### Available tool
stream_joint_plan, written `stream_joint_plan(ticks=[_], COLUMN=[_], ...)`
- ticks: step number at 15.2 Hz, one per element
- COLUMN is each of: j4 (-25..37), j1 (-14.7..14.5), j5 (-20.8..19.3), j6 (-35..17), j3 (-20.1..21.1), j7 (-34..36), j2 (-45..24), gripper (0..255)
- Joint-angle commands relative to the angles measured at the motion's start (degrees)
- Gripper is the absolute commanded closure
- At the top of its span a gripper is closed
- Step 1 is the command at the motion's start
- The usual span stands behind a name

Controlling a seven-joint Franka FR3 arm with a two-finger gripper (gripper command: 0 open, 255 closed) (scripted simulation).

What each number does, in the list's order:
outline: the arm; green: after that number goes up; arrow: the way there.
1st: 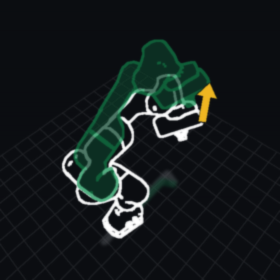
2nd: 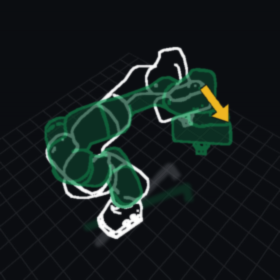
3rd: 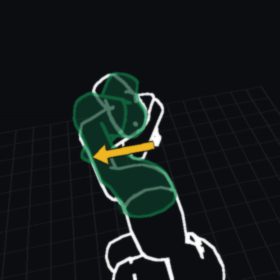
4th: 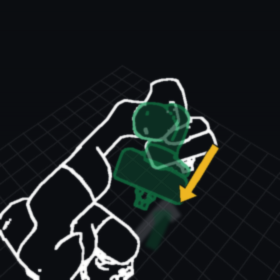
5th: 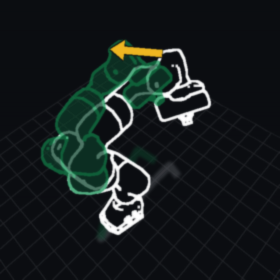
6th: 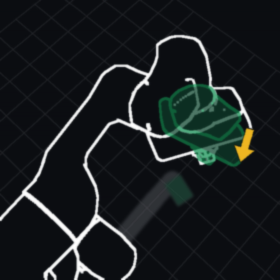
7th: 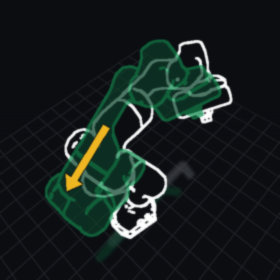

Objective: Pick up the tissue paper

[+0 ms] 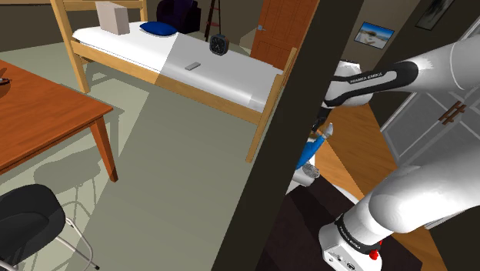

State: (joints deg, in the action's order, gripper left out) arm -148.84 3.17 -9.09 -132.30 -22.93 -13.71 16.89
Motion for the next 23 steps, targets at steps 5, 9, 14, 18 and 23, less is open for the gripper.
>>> stream_joint_plan(ticks=[5,9,14,18,23], j4=[-1.41,-2.04,-2.06,-2.06,-1.02], j1=[-0.44,-0.71,-0.71,-0.72,-0.32], j5=[1.26,1.97,2.01,2.03,0.92], j6=[-6.03,-8.48,-8.60,-8.62,-4.67], j3=[-1.32,-1.67,-1.71,-1.71,-1.13], j7=[-1.71,-2.28,-2.34,-2.34,-1.44], j2=[-4.48,-6.38,-6.49,-6.51,-3.48], gripper=[0,0,255,255,255])
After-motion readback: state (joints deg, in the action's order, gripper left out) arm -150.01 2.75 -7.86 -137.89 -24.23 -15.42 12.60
